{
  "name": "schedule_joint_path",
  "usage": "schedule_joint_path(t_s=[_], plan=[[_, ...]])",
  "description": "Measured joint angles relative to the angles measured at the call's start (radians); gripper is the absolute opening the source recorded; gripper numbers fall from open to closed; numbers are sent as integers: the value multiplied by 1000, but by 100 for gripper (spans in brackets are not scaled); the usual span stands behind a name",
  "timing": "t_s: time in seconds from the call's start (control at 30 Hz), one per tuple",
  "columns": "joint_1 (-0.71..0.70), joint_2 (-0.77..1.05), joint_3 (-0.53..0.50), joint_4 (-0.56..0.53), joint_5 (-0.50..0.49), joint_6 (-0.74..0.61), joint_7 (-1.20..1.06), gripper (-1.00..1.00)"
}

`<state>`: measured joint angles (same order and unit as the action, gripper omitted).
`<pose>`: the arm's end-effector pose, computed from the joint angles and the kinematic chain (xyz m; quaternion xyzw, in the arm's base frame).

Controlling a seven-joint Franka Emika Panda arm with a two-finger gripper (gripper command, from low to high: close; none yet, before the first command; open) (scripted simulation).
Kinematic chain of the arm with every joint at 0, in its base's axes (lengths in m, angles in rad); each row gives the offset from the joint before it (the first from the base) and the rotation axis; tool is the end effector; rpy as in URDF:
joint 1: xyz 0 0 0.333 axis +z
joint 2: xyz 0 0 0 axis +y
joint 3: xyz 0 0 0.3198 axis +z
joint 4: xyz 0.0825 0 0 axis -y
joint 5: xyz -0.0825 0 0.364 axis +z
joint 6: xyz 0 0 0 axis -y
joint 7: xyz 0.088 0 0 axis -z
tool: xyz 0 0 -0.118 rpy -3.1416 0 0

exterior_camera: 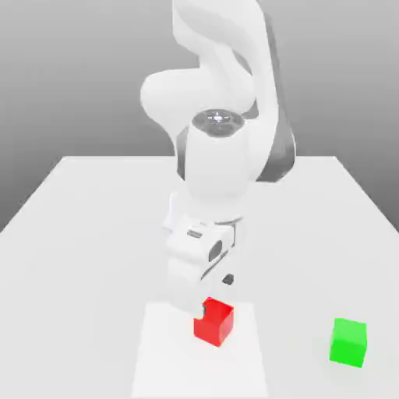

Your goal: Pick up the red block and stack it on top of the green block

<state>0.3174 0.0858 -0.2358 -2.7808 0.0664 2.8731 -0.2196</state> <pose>0.3760 0.0248 0.2002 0.9929 0.1188 0.0047 0.0014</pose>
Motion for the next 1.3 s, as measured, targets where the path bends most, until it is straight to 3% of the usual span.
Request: schedule_joint_path(t_s=[0.2,0.23,0.47,0.7,0.87,0.97,1.13,1.3], plan=[[-71,135,98,17,116,111,-84,0],[-85,154,115,19,129,126,-93,-100],[-84,156,116,19,131,126,-95,-100],[-41,12,40,1,-1,9,0,-100],[-56,-79,40,-8,-68,-77,46,-100],[-67,-66,124,64,-86,-135,23,-100],[160,0,261,246,-82,-252,-70,-100],[181,156,276,299,-89,-151,-88,-100]])
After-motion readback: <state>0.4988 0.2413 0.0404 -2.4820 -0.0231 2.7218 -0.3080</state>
